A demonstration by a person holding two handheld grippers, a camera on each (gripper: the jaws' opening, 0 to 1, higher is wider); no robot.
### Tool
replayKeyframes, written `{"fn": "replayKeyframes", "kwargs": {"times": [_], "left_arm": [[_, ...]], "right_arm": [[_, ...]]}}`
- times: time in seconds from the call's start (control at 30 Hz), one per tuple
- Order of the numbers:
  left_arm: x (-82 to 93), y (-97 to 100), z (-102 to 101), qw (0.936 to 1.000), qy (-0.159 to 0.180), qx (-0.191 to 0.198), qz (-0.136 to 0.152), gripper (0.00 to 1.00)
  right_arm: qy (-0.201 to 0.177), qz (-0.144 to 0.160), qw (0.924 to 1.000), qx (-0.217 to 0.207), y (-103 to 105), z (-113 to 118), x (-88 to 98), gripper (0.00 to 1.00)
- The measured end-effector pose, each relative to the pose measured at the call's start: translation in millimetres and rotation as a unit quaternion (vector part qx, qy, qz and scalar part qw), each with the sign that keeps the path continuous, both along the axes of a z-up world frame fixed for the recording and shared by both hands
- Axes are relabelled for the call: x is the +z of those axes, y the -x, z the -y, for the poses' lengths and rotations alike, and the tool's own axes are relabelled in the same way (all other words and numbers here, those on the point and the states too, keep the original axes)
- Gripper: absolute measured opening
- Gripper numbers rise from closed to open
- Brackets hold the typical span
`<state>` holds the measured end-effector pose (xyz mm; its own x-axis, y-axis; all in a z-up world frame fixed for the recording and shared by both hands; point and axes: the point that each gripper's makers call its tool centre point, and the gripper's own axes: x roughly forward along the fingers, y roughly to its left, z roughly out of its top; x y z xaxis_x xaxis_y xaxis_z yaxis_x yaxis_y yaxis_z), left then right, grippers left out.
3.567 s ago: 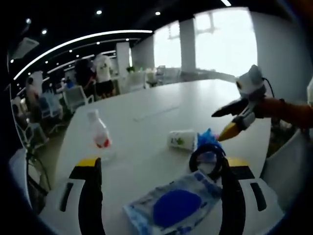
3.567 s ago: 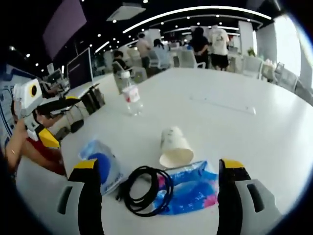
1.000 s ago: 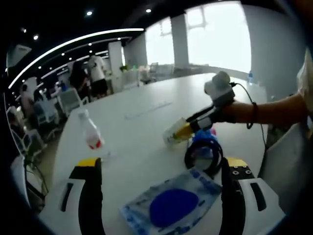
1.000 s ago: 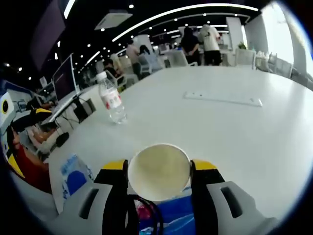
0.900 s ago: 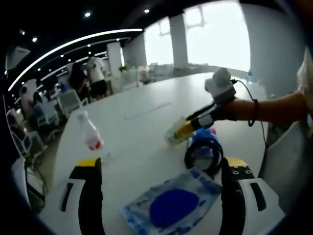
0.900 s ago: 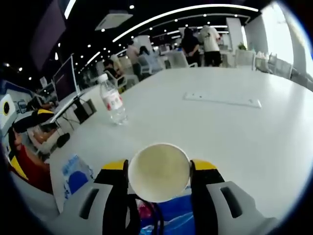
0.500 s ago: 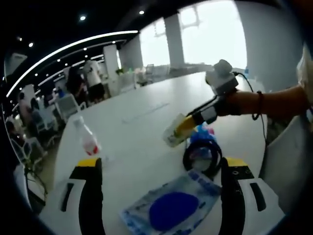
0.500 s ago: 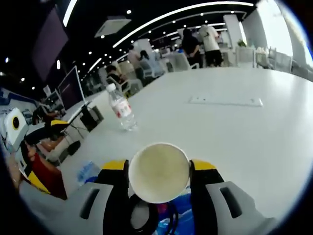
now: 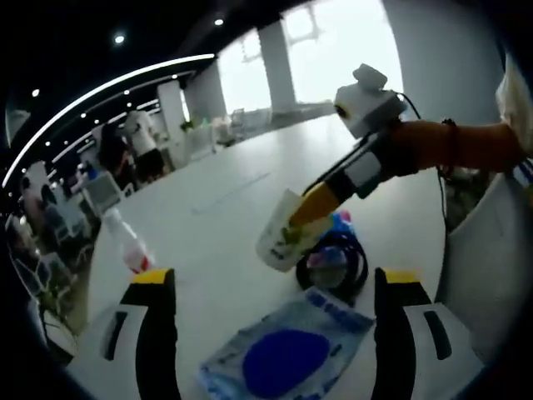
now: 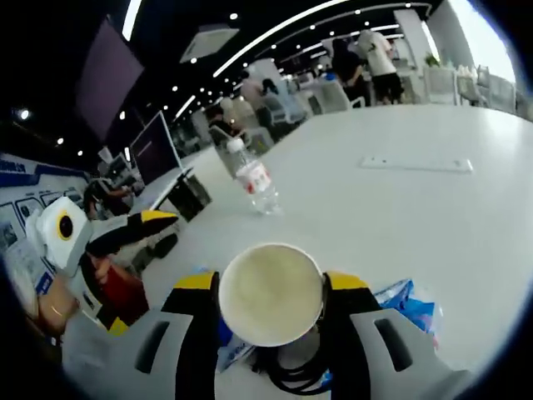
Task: Arrange the tabletop items into an orderly group along one side of the table until the central work area is clear of visible clutter.
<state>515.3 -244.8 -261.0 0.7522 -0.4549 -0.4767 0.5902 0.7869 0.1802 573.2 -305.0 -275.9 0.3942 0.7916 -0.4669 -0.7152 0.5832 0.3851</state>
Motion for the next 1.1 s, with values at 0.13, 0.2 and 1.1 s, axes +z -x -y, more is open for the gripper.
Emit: {"fn": "replayKeyframes", "kwargs": {"times": [0.13, 0.2, 1.1], "left_arm": [[-3.2, 2.6, 5.2, 0.9998, -0.016, -0.010, 0.003, 0.92], [-1.8, 4.3, 9.7, 0.9997, -0.014, -0.021, 0.005, 0.93], [-3.8, 14.5, 36.4, 0.9845, -0.127, -0.097, 0.073, 0.67]], "right_arm": [[-0.002, -0.001, 0.9998, 0.021, 15.1, -6.3, 7.3, 0.49], [-0.006, 0.003, 0.9993, 0.036, 22.8, -9.4, 12.4, 0.49], [0.015, 0.017, 0.9952, 0.095, 80.4, -13.7, 24.2, 0.49]]}}
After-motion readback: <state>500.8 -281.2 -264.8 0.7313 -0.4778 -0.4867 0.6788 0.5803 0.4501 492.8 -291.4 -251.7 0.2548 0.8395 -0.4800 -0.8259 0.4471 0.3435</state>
